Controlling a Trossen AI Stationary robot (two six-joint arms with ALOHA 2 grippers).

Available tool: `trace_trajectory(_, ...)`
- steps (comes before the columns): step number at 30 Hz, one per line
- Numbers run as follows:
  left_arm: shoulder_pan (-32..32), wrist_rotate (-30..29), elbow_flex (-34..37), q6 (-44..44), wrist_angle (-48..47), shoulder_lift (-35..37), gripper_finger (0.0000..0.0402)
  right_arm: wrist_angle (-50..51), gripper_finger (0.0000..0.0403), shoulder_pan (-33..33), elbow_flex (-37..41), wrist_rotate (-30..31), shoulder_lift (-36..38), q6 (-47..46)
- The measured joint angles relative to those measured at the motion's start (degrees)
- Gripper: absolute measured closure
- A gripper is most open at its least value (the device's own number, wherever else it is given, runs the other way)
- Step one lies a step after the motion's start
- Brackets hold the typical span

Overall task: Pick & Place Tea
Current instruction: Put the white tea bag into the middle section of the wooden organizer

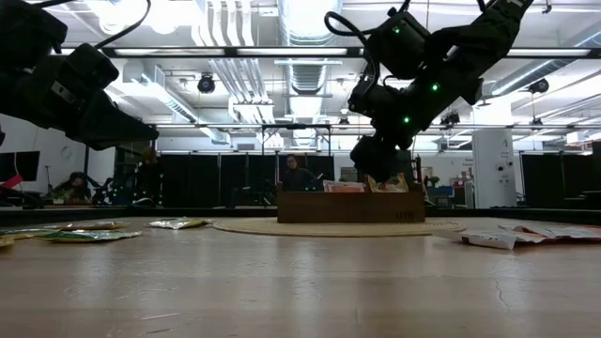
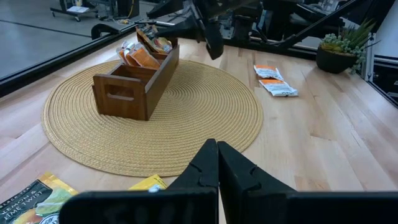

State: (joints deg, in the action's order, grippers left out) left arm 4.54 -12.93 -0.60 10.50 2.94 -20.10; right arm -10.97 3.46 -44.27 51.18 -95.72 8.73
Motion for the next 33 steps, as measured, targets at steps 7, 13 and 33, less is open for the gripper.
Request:
trace_trajectory(7, 0.0, 0.0, 0.0, 0.0, 0.0, 0.0, 0.0402, 0.0, 0.0223, -2.9, 0.0, 0.0, 0.0, 3.3)
trace_trajectory(13, 0.0, 0.0, 0.0, 0.0, 0.0, 0.0, 0.0402, 0.0, 0.022, -4.4, 0.0, 0.0, 0.1, 3.3)
trace_trajectory(33, 0.0, 0.0, 0.0, 0.0, 0.0, 0.0, 0.0402, 0.1, 0.0225, -8.0, 0.0, -0.3, 0.1, -25.1)
